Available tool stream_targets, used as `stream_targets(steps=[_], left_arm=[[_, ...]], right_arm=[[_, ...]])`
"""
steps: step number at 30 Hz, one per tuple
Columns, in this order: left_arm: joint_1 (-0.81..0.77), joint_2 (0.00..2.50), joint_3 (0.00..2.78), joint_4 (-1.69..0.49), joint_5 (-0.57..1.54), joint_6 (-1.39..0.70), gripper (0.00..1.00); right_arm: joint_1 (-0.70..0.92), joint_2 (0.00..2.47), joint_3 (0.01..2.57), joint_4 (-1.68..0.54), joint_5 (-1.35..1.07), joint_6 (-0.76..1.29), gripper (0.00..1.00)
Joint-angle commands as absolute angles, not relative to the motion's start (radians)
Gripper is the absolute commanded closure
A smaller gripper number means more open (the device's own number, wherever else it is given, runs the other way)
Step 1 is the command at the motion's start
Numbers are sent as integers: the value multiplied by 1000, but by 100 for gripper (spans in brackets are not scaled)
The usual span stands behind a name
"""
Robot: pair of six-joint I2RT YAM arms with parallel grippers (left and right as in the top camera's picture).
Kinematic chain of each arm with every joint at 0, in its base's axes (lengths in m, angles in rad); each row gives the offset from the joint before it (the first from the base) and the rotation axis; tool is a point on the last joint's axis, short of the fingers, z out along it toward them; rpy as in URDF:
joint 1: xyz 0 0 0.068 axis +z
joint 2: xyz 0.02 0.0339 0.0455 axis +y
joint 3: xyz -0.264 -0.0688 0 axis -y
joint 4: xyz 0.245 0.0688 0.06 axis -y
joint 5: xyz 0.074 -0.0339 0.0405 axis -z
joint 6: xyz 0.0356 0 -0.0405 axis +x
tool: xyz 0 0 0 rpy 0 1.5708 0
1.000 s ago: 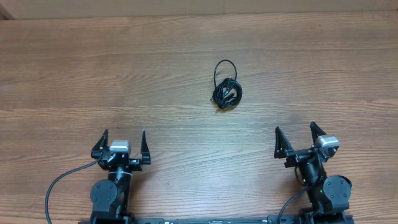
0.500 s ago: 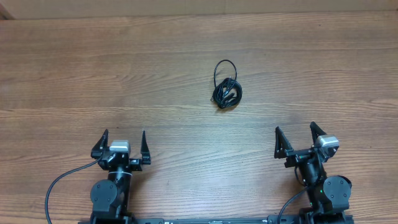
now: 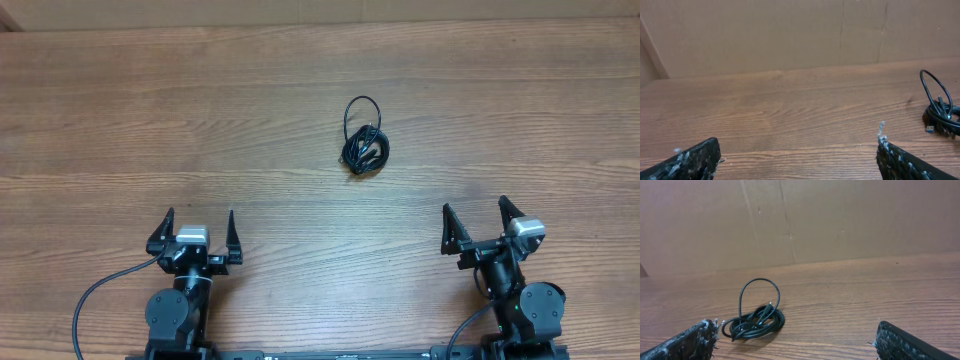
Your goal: Untangle cables
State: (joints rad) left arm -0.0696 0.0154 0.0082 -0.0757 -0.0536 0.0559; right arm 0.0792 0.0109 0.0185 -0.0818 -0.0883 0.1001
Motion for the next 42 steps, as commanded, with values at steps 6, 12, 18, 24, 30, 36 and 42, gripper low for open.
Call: stream_targets(steps=[6, 12, 18, 24, 30, 36, 42], left_arm=[[-66, 6, 5, -74, -56, 71, 1], [-66, 6, 5, -74, -56, 71, 0], [-66, 6, 5, -74, -56, 71, 0], [-66, 6, 5, -74, -56, 71, 1], [-66, 6, 5, -74, -56, 71, 0], [-65, 6, 5, -71, -85, 110, 1], [-66, 6, 5, -71, -85, 146, 0]], right_arm=[[77, 3, 8, -78, -76, 96, 0], [77, 3, 8, -78, -76, 96, 0], [77, 3, 8, -78, -76, 96, 0], [77, 3, 8, -78, -76, 96, 0], [77, 3, 8, -78, -76, 96, 0], [77, 3, 8, -78, -76, 96, 0], [77, 3, 8, -78, -76, 96, 0]])
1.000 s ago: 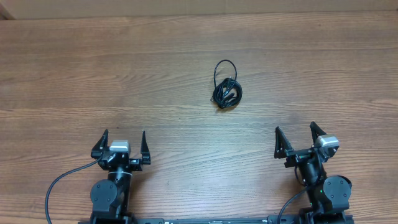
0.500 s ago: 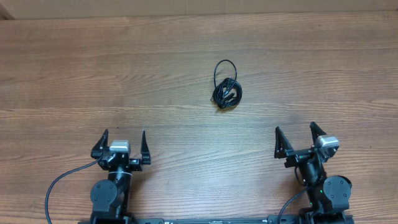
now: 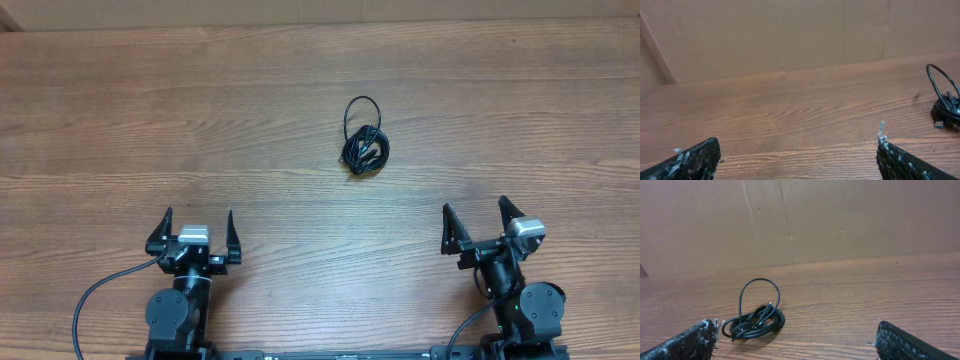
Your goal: Untangle cables
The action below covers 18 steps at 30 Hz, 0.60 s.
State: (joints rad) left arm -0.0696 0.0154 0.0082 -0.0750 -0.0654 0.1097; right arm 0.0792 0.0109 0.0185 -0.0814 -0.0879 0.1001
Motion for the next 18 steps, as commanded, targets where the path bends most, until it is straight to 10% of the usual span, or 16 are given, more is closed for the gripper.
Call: stream_targets(steps=[1, 18], left_arm=[[-66, 6, 5, -71, -85, 146, 1], [-66, 6, 5, 147, -76, 157, 1]], right_arm=[[77, 3, 8, -78, -76, 96, 0], [77, 3, 8, -77, -80, 96, 0]])
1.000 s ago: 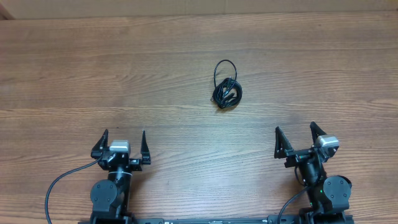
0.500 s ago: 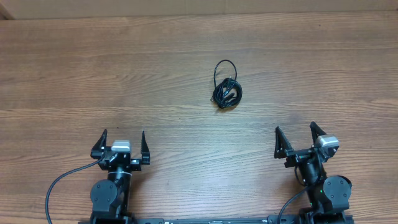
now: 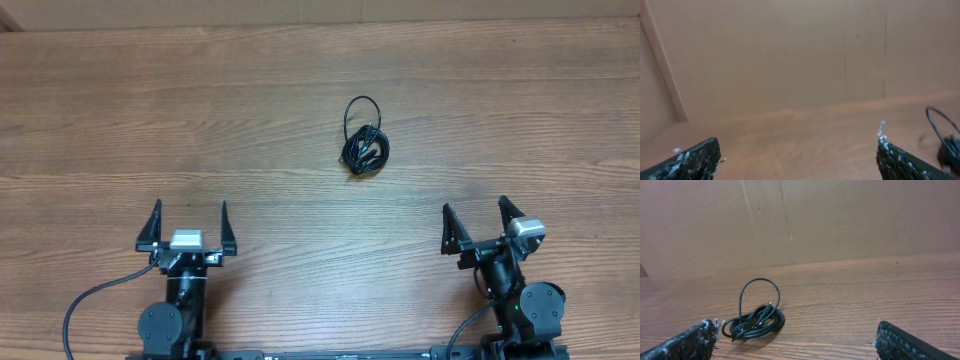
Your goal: Untangle cables
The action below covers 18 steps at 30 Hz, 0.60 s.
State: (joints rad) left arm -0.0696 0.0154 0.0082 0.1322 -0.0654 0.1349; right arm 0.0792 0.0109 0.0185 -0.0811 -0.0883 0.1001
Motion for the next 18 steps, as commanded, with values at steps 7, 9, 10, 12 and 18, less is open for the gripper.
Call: stream_targets(steps=[7, 9, 10, 12, 18], left_arm=[[-66, 6, 5, 123, -39, 152, 0], [-66, 6, 5, 104, -29, 153, 0], [-66, 6, 5, 105, -28, 153, 0], [-66, 6, 5, 105, -25, 152, 0], [-66, 6, 5, 101, -26, 153, 1]], right_arm=[[77, 3, 8, -77, -76, 97, 0], [77, 3, 8, -77, -91, 107, 0], [77, 3, 8, -77, -92, 107, 0], [77, 3, 8, -76, -91, 107, 0], [77, 3, 8, -76, -91, 107, 0]])
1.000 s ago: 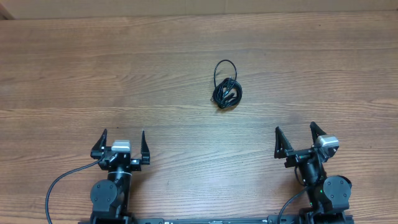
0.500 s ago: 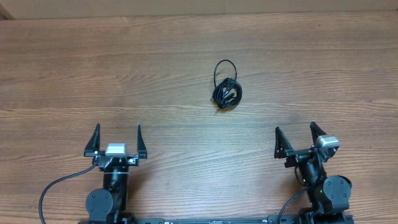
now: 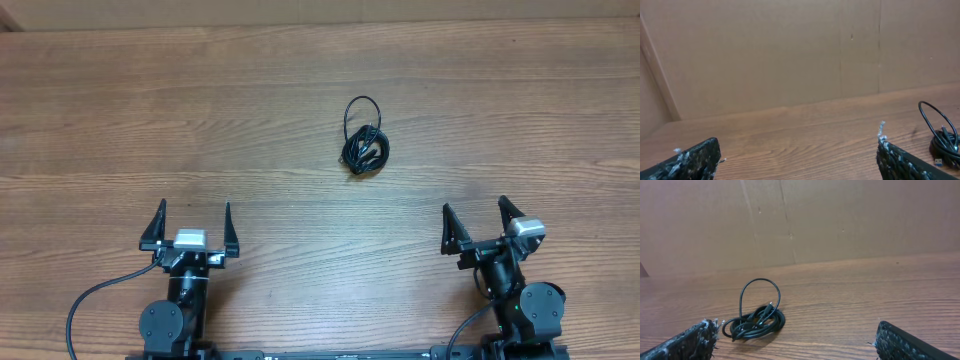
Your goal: Untangle cables
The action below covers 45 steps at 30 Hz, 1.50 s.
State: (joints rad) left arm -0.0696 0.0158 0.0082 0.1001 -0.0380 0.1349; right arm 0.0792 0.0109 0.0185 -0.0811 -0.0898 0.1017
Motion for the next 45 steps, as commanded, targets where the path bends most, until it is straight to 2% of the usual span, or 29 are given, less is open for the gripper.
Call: stream_targets(steps=[1, 5, 10, 22, 27, 38, 45], left_arm=[[-66, 6, 5, 99, -26, 153, 0], [-66, 6, 5, 100, -9, 146, 1], [-66, 6, 5, 244, 103, 142, 0], [-66, 6, 5, 495, 105, 142, 0], [-66, 6, 5, 581, 106, 141, 0], [-66, 6, 17, 554, 132, -107, 0], [-66, 6, 163, 287, 152, -135, 0]], right_arm=[[77, 3, 8, -76, -91, 107, 0], [77, 3, 8, -76, -89, 106, 0], [77, 3, 8, -45, -89, 102, 0], [77, 3, 8, 79, -91, 104, 0], [77, 3, 8, 109, -173, 107, 0], [77, 3, 69, 111, -316, 172, 0], [77, 5, 205, -30, -310, 171, 0]])
